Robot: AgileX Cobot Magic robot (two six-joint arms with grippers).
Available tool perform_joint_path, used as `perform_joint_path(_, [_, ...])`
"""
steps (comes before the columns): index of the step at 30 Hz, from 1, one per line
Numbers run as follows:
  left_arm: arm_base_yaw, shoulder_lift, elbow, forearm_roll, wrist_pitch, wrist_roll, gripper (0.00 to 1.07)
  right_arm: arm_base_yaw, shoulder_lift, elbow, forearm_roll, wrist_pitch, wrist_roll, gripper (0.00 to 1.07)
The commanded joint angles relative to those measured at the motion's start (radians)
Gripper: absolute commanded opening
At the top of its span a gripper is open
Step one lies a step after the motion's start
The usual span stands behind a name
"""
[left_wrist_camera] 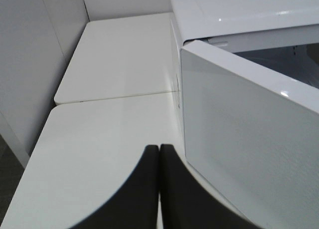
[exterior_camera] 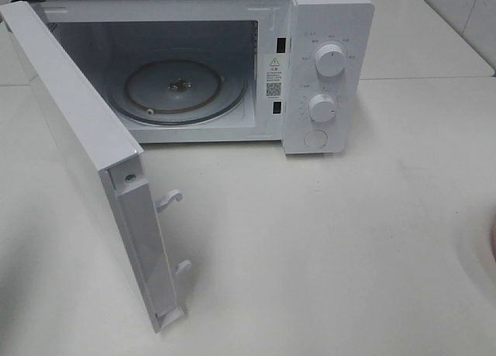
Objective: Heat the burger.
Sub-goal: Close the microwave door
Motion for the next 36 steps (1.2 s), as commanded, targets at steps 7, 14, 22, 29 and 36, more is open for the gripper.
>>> perform_joint_path(7, [0.002, 0.148, 0.132, 0.006, -0.472, -0.006, 0.00, -0.007, -0.027, 0.001, 0.003, -0.009, -0.006, 0.76])
perform_joint_path(14, [0.002, 0.322, 0.268, 0.022, -0.910, -0.006, 0.00, -0.007, -0.027, 0.001, 0.003, -0.009, -0.006, 0.76])
perform_joint_path(22, [0.002, 0.557, 0.273, 0.022, -1.041, -0.015, 0.00, -0.007, -0.027, 0.001, 0.003, -0.009, -0.006, 0.76])
perform_joint_path(29, [0.002, 0.742, 0.259, 0.095, -1.122, -0.092, 0.00, -0.007, -0.027, 0.001, 0.003, -0.009, -0.006, 0.76])
perform_joint_path(36, [0.002, 0.856, 0.208, 0.303, -1.174, -0.203, 0.00, -0.007, -0.027, 0.001, 0.003, -0.009, -0.006, 0.76])
